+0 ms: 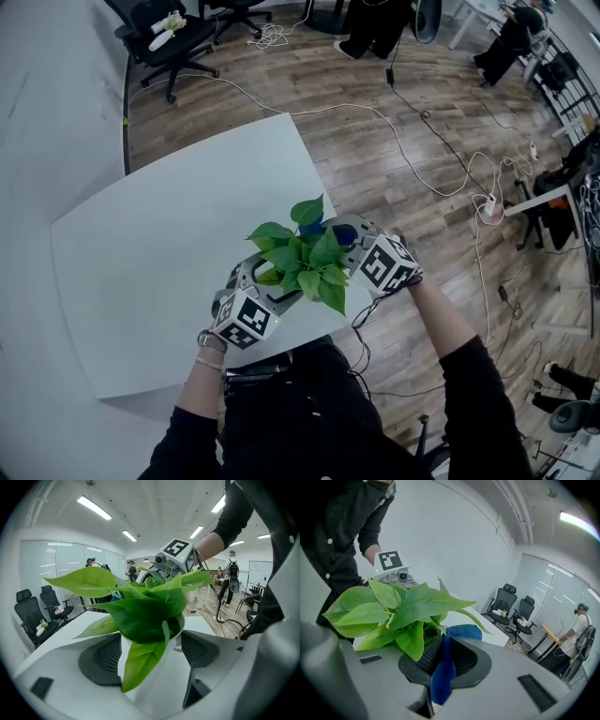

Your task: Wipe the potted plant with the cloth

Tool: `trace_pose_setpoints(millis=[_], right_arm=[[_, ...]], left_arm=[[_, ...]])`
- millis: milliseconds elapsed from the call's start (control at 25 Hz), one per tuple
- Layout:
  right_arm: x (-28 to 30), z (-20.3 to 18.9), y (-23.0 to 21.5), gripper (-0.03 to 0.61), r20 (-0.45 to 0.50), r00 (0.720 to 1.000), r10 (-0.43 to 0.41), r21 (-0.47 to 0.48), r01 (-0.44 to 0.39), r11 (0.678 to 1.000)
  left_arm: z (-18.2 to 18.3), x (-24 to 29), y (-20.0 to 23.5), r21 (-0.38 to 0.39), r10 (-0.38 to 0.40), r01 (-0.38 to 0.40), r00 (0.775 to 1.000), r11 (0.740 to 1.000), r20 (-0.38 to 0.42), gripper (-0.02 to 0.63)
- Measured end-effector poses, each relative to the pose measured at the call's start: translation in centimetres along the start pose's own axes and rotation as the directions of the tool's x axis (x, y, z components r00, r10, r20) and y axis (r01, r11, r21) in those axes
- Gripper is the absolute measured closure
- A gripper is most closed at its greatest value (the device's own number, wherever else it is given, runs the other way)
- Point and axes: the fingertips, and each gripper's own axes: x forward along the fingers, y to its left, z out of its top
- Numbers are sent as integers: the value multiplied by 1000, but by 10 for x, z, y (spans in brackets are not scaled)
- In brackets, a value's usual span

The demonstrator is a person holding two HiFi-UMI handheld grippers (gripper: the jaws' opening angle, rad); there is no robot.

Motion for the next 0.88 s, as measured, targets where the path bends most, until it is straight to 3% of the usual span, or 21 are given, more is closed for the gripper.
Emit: trace_pose_setpoints(millis=[240, 560, 880], right_arm=[[-7, -2, 4, 503, -12, 1000, -10, 30, 10, 1000], [-11, -24, 22, 503, -16, 998, -63, 152, 65, 986], [-16, -37, 56, 503, 14, 990, -142, 318, 130, 939]], left_arm=[[2, -7, 4, -8, 5, -5, 1000, 1000, -9, 218], [-6, -4, 7, -19, 7, -7, 1000, 1000, -11, 218], [-5, -4, 2, -21, 9, -9, 1000, 1000, -13, 219]])
